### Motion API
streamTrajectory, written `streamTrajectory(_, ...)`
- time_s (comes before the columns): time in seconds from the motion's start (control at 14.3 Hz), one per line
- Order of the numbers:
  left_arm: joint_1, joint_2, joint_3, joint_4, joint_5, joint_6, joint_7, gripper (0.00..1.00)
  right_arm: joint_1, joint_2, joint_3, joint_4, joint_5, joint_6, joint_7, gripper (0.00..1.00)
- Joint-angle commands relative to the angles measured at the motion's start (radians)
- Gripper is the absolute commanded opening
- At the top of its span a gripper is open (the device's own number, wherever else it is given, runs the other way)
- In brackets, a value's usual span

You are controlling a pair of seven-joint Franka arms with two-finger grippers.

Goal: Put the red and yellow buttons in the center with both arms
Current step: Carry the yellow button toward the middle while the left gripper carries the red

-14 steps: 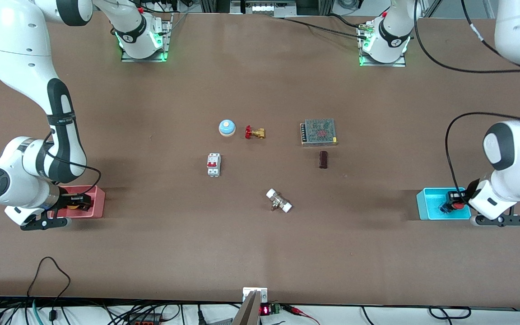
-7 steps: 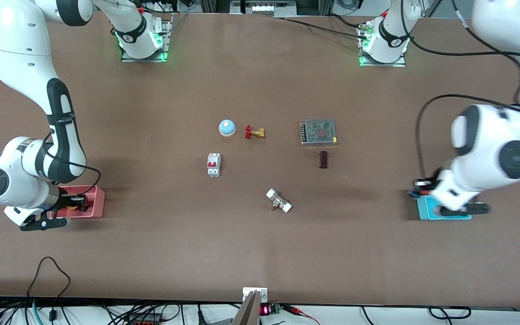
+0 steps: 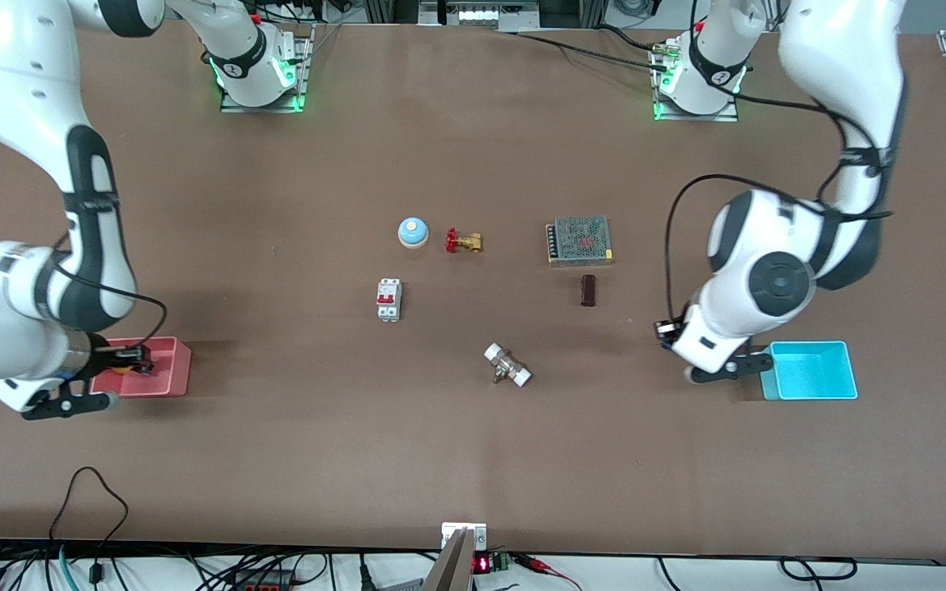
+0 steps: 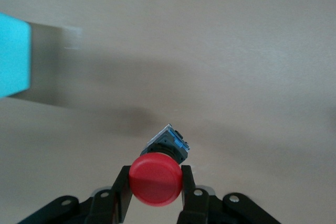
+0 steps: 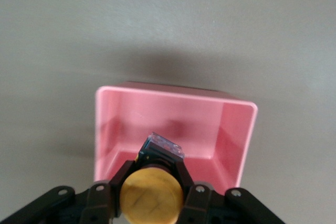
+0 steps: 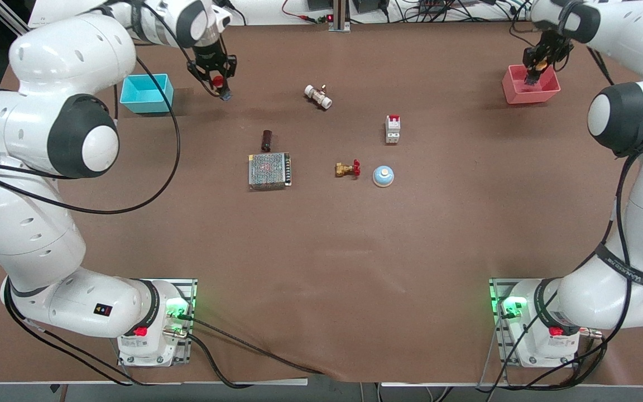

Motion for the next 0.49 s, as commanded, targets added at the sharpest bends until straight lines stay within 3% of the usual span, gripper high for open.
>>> streamTrajectory(0.0,-0.036,0.022,0.002,-0.061,-0.023,0.122,-0.067,0.28,0.006,-0.069,0.007,0.029,0.013,-0.093,-0.019,0.20)
streamTrajectory(0.21,-0.059,0.050,0.002,-0.081,-0.023,0.175,-0.101,0.28,0.084,-0.068,0.008,0.025,0.024,-0.093,0.045,0.19)
streamTrajectory(0.42,-0.068,0.061,0.001,-0.079,-0.023,0.175,-0.112,0.37,0.175,-0.057,0.008,0.016,0.070,-0.093,0.107,0.19)
